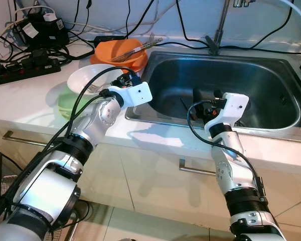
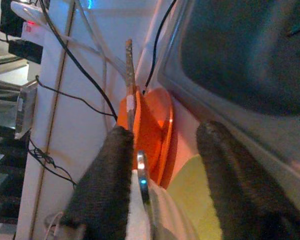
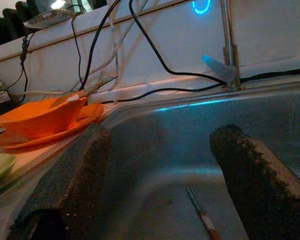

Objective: Kitchen organization

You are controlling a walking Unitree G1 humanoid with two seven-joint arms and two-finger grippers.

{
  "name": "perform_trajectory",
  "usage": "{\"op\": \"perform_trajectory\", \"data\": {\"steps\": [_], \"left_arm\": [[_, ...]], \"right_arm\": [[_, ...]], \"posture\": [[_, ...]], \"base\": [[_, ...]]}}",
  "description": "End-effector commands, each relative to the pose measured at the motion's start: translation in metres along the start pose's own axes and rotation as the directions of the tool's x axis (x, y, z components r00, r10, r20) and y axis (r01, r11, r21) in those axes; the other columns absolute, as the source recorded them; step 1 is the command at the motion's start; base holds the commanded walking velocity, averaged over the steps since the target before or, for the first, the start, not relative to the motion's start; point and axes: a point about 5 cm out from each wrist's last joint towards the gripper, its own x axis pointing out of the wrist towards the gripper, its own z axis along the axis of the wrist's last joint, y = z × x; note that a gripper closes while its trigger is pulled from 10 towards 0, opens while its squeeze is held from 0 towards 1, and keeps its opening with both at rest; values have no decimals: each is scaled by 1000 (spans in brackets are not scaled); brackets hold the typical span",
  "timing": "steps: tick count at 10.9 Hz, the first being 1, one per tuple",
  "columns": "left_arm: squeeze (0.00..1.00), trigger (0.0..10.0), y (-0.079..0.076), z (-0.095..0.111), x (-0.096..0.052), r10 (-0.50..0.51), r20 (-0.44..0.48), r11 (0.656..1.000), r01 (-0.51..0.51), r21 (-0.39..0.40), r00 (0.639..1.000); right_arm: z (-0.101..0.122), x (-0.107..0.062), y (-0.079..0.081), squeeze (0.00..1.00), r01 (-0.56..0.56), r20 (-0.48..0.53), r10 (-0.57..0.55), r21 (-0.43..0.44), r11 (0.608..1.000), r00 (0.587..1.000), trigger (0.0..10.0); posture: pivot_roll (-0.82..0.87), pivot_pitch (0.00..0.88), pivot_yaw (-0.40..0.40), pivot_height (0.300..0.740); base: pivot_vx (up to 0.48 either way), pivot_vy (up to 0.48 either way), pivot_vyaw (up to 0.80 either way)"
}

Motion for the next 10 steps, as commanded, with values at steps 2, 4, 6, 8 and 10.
{"op": "perform_trajectory", "data": {"steps": [2, 4, 6, 8, 10], "left_arm": [[0, 0, 7, -1, 1, 25, -9, 999, -25, 27, 1000], [0, 0, 13, -3, 0, 47, -14, 998, -46, 38, 999], [0, 0, 16, -3, 0, 63, -12, 997, -62, 41, 998], [0, 0, 15, -3, 0, 65, -12, 997, -64, 42, 998], [0, 0, 15, -3, 0, 70, -10, 997, -69, 47, 998]], "right_arm": [[5, 5, 2, 0, -11, 7, 11, 1, 1000, 1000, 10000], [5, 7, 3, 0, -15, 10, 15, 2, 1000, 1000, 10000], [6, 9, 4, 0, -22, 11, 22, 2, 1000, 1000, 10000], [6, 10, 4, 0, -26, 10, 26, 2, 1000, 1000, 10000], [5, 11, 5, 0, -30, 9, 30, 2, 1000, 999, 10000]], "posture": [[138, 46, 63, 740], [141, 37, 62, 740], [145, 23, 56, 740], [147, 15, 52, 740], [149, 8, 48, 740]], "base": [[0, 0, 0], [0, 0, 0], [0, 0, 0], [0, 0, 0], [0, 0, 0]]}}
